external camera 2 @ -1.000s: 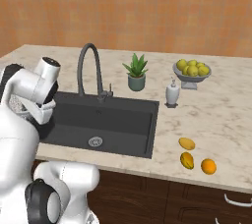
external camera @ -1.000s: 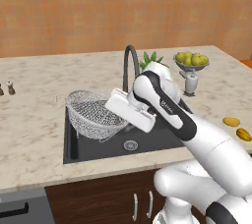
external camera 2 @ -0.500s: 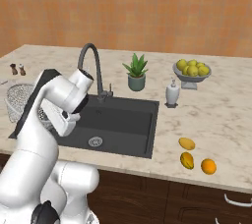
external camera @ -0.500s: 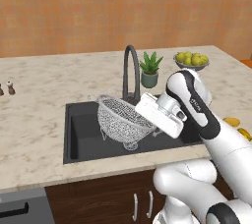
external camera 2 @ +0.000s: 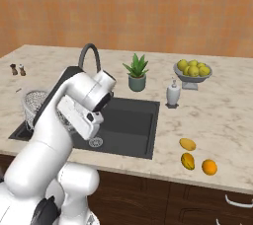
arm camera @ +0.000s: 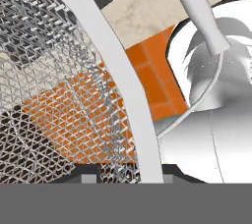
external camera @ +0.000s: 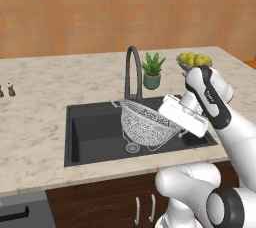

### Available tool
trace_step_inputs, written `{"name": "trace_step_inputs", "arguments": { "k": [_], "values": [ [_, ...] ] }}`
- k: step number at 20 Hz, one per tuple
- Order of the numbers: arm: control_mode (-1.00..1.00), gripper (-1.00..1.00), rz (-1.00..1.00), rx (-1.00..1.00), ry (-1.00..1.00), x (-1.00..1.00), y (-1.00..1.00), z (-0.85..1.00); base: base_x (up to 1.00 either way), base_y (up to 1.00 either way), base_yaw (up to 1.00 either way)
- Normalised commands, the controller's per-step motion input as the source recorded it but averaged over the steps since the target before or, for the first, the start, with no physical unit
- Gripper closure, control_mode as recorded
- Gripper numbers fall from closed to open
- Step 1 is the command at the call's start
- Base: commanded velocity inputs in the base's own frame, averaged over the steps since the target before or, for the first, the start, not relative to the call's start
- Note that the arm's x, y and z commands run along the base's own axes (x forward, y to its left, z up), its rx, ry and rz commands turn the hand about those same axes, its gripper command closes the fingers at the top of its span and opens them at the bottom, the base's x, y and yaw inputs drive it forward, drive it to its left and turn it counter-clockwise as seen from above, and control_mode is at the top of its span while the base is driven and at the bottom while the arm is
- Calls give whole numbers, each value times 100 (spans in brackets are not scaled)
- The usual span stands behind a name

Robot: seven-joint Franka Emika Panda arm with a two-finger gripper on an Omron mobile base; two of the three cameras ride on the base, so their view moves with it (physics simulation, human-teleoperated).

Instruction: Put the colander in the sink, put the orange, mango, mango in the colander, and turn on the sink faucet and pour water over the colander.

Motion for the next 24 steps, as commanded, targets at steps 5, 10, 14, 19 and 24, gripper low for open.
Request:
{"name": "trace_step_inputs", "arguments": {
  "k": [5,10,14,19,24],
  "values": [
    [-100,100,17,-8,1,13,-73,-5,0,0,0],
    [-100,100,21,-4,0,32,-63,-5,0,0,0],
    [-100,100,20,0,-8,35,-49,-5,0,0,0],
    [-100,100,10,0,-14,49,-29,-9,0,0,0],
    [-100,100,5,0,-28,55,-3,-20,0,0,0]
  ]
}}
